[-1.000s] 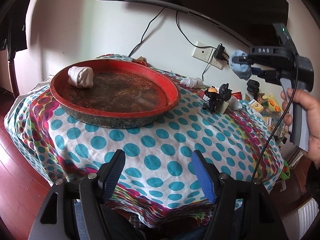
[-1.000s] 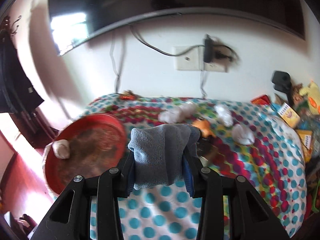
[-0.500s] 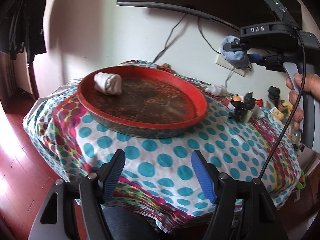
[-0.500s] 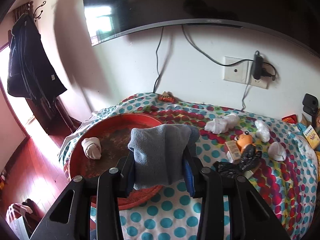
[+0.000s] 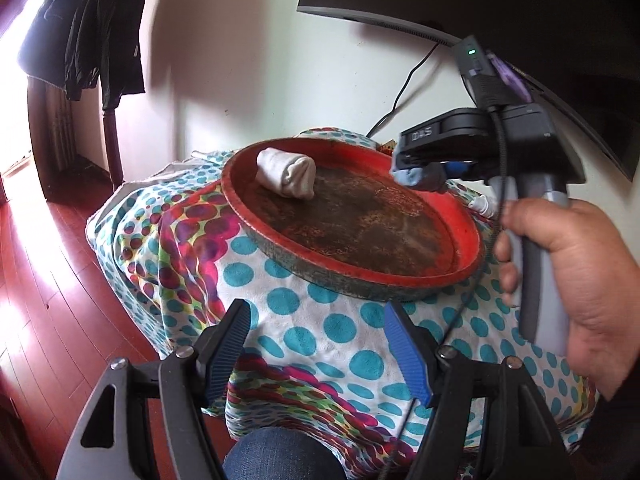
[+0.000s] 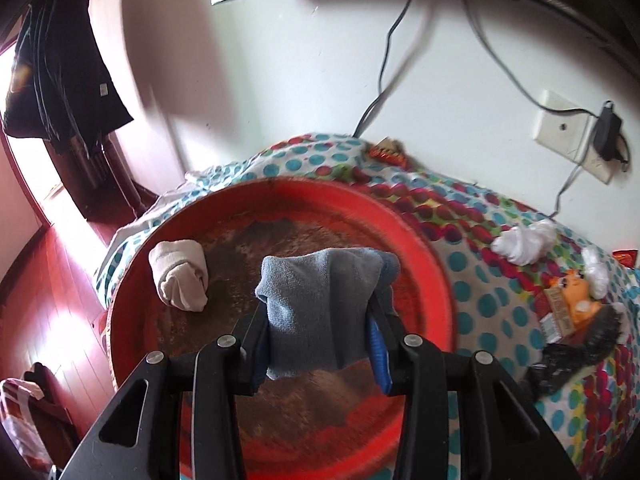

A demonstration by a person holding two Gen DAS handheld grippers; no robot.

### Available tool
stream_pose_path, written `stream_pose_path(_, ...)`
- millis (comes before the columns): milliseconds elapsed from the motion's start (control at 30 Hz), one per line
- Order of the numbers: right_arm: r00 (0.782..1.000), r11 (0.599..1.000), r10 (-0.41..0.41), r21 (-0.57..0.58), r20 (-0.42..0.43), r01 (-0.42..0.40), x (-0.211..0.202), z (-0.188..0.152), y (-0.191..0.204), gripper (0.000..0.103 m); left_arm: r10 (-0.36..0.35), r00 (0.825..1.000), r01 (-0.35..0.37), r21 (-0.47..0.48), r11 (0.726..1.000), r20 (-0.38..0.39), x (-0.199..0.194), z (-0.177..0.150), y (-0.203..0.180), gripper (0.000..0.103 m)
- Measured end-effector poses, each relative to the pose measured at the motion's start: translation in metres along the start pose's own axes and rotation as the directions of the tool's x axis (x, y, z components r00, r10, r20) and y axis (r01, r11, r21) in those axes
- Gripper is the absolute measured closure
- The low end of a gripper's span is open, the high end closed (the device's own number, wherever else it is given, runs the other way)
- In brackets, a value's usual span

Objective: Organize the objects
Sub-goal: 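Carry the blue-grey cloth into the red tray and release it, then grasp the black plastic bag with the left gripper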

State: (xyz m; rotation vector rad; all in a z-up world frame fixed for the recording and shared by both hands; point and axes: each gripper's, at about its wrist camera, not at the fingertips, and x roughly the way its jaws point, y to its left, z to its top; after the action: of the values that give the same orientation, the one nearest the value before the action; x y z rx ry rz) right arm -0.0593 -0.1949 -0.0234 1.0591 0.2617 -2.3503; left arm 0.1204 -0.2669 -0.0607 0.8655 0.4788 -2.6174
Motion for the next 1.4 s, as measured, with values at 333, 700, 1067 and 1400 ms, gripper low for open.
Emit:
stream_pose_path(333,0.99,0.999,0.031,-0.02,-0.136,-0.034,0.058,-0.021,0.021,0.064,-0.006,0.999,0.006,-0.029,1.0,-0.033,0.009,-0.001,0.003,0.033)
stream_pose_path(700,0.998,0.999,0.048,-0.008,0.048,-0.048,-0.004,-0.024,-0.008,0.008,-0.113,0.984,0.114,0.0,0.993,0.14,-0.028,0.003,-0.01,0.033)
stream_pose_path(1067,0.889,0.874,-0.44,0.285,0.124,0.393,-0.11,-0.114,-0.257,0.0,-0.256,0.963,0.245,0.116,0.962,0.086,-0.02,-0.01,-0.05,0.032)
stream_pose_path(1400,0.861,0.712,-0.504,0.597,0.065,0.371,-0.139,-0.188,-0.387,0.0,-0.317,0.946,0.318,0.356,0.879,-0.063,0.014,-0.015,-0.156,0.032)
